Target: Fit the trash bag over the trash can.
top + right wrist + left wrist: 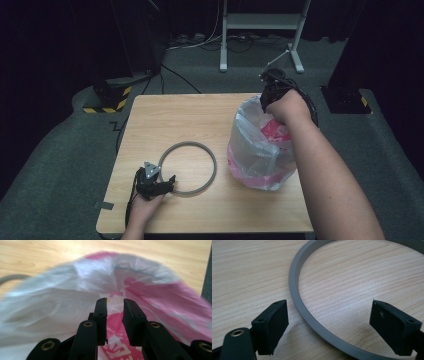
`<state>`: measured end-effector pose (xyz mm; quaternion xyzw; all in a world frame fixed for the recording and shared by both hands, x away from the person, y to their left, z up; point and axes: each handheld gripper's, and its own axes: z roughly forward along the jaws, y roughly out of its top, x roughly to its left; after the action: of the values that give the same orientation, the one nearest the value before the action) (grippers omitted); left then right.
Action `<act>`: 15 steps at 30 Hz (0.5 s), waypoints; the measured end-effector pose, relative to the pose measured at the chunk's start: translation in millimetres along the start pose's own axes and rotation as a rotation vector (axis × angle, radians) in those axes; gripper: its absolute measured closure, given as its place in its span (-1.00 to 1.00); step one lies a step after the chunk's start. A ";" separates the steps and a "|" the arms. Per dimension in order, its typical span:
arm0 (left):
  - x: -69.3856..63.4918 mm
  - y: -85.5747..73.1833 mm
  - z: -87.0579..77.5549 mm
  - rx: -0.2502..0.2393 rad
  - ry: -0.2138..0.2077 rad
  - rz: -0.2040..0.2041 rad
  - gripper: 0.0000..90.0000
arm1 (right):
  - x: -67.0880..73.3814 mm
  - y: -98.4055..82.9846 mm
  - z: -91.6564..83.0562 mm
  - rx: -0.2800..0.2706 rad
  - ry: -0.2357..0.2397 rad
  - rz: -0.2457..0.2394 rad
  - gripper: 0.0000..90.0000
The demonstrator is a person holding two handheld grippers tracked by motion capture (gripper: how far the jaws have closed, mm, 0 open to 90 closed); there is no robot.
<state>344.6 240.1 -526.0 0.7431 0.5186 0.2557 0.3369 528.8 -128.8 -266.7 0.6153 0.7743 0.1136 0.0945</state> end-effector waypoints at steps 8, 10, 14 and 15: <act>-1.0 0.0 0.5 0.001 0.004 0.000 -0.66 | 21.5 10.5 -0.4 -0.037 0.030 -0.036 0.54; -0.1 0.0 0.1 0.004 0.002 0.005 -0.66 | 21.6 10.8 14.0 -0.004 0.013 -0.043 0.54; -0.2 -0.4 0.1 0.000 0.002 -0.001 -0.66 | 16.0 5.6 38.2 0.041 0.009 -0.029 0.48; 0.1 -0.2 0.1 0.001 0.004 0.002 -0.66 | 16.2 4.2 39.4 0.045 0.010 -0.032 0.47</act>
<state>344.6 240.2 -526.2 0.7432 0.5188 0.2571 0.3352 540.4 -109.8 -303.3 0.6042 0.7869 0.0976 0.0788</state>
